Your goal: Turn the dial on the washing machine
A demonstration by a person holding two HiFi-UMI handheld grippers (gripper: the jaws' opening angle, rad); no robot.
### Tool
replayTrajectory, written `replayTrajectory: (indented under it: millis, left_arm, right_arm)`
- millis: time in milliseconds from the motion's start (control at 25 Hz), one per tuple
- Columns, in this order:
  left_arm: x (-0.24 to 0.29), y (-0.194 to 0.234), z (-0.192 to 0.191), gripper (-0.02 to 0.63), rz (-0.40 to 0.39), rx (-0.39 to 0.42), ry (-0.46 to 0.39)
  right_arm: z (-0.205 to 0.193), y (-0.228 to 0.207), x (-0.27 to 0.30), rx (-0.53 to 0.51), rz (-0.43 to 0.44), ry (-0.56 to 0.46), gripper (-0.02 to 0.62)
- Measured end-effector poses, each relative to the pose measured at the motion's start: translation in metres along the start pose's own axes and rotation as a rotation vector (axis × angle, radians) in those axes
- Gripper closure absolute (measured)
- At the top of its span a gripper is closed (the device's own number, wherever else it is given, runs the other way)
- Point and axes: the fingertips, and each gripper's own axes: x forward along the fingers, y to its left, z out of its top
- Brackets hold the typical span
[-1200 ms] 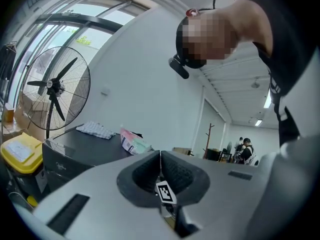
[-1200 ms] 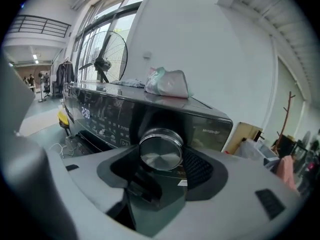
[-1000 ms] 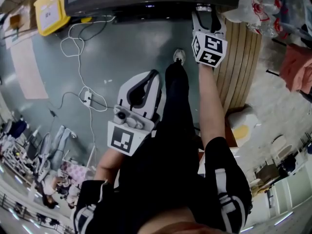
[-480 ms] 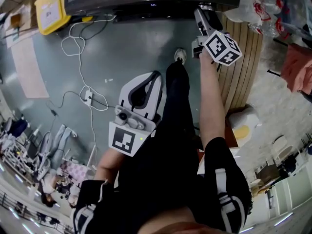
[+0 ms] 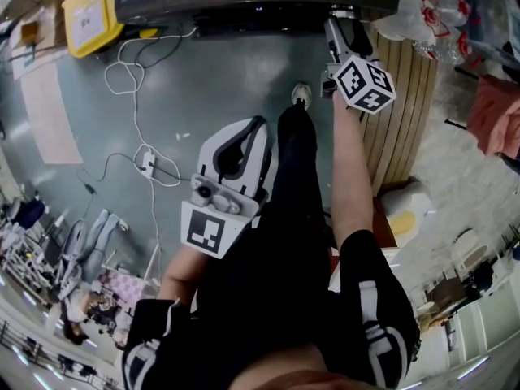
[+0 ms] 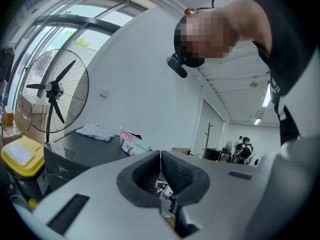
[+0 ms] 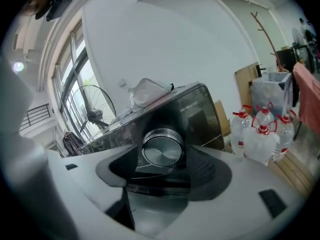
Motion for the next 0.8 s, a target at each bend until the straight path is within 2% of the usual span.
replayTrajectory:
  millis: [200, 320, 400, 440, 560, 800]
  left_arm:
    - [-0.038, -0.007, 0.033, 0.58, -0.003, 0.024, -0.057]
    - [-0.065, -0.014, 0.06, 0.58, -0.016, 0.037, -0.101]
    - [-0.088, -0.019, 0.079, 0.58, -0.025, 0.05, -0.127]
    - [-0.101, -0.022, 0.087, 0.58, -0.031, 0.062, -0.134]
    - [-0.139, -0.025, 0.105, 0.58, -0.041, 0.1, -0.135]
    - [-0.21, -0.035, 0.132, 0.58, -0.016, 0.13, -0.123]
  right_arm:
    - [0.012, 0.034, -0.059, -0.12, -0.068, 0.036, 0.297]
    - [0.03, 0.076, -0.113, -0.166, -0.056, 0.03, 0.406]
    - [0.042, 0.108, -0.153, -0.225, -0.044, 0.03, 0.454]
    - [0.049, 0.126, -0.176, -0.256, -0.038, 0.02, 0.494]
    - [0.071, 0.18, -0.244, -0.3, -0.023, -0.053, 0.542]
    - [0.097, 0.261, -0.36, -0.293, 0.007, -0.184, 0.563]
